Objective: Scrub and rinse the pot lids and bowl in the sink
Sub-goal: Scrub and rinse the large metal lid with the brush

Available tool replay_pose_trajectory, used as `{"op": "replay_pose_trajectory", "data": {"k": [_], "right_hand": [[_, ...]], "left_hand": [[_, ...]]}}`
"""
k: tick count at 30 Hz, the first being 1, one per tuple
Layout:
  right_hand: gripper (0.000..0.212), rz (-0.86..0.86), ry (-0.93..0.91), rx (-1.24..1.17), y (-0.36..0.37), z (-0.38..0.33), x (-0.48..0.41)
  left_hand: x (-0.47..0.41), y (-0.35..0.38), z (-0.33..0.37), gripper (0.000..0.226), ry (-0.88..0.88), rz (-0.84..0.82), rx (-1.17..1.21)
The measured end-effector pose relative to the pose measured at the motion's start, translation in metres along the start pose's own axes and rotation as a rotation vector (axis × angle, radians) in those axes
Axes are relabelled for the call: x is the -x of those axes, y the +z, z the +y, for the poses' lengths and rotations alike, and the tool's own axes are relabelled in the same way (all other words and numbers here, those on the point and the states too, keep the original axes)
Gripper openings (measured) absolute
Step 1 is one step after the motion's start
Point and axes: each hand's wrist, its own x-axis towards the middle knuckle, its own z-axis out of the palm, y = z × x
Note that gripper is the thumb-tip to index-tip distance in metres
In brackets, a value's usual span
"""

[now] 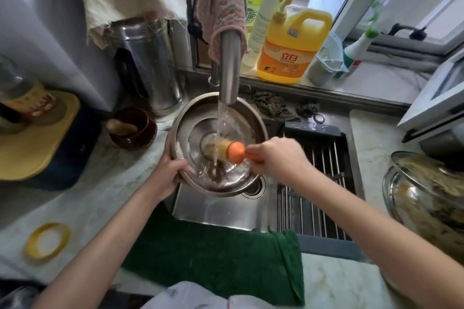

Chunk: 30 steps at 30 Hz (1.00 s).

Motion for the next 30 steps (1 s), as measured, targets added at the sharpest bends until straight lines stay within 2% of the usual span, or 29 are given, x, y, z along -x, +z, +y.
{"op": "replay_pose_trajectory", "data": {"k": [2, 3, 6, 9, 12, 14, 16, 18, 19, 20, 22, 24, 27, 30], "right_hand": [[0.036, -0.084, -0.124, -0.024, 0.005, -0.012, 0.011], [0.037, -0.103, -0.118, -0.015, 0.004, -0.008, 0.015], [0.034, -0.031, 0.104, 0.044, -0.002, 0.02, 0.007], [0.025, 0.103, 0.34, -0.017, -0.003, 0.026, -0.002], [0.028, 0.194, 0.336, -0.081, 0.01, 0.0, -0.002], [0.03, 0.219, 0.259, -0.28, 0.021, -0.026, 0.004], [0.033, 0.176, 0.228, -0.592, 0.029, -0.044, 0.007], [0.036, 0.044, 0.174, -0.872, 0.034, -0.047, 0.011], [0.038, -0.047, 0.113, -0.914, 0.033, -0.042, 0.014], [0.039, -0.127, 0.051, -0.858, 0.03, -0.034, 0.017], [0.04, -0.221, -0.03, -0.556, 0.018, -0.014, 0.022], [0.042, -0.268, -0.02, -0.239, 0.005, 0.001, 0.024], [0.037, -0.221, 0.174, 0.088, -0.004, 0.013, 0.016], [0.031, -0.047, 0.331, 0.149, -0.002, 0.021, 0.011]], "left_hand": [[0.0, -0.005, 0.002, 0.093, 0.038, -0.03, -0.036], [0.001, -0.006, 0.004, 0.095, 0.05, -0.044, -0.046], [0.003, -0.006, 0.003, 0.104, 0.086, -0.083, -0.077], [0.004, -0.001, 0.002, 0.106, 0.113, -0.107, -0.082], [0.0, -0.001, 0.001, 0.105, 0.142, -0.098, -0.113], [-0.003, 0.0, 0.0, 0.104, 0.178, -0.087, -0.142], [-0.006, 0.002, 0.0, 0.106, 0.184, -0.076, -0.127], [-0.004, 0.003, -0.002, 0.106, 0.158, -0.057, -0.092], [-0.004, 0.003, -0.002, 0.104, 0.152, -0.049, -0.072], [-0.003, 0.001, -0.002, 0.102, 0.146, -0.032, -0.055], [-0.001, -0.002, -0.002, 0.1, 0.159, 0.01, -0.053], [0.002, -0.003, -0.002, 0.101, 0.201, 0.009, -0.101], [0.002, 0.002, -0.002, 0.105, 0.24, -0.008, -0.17], [0.004, 0.012, 0.002, 0.103, 0.308, 0.032, -0.298]]}}
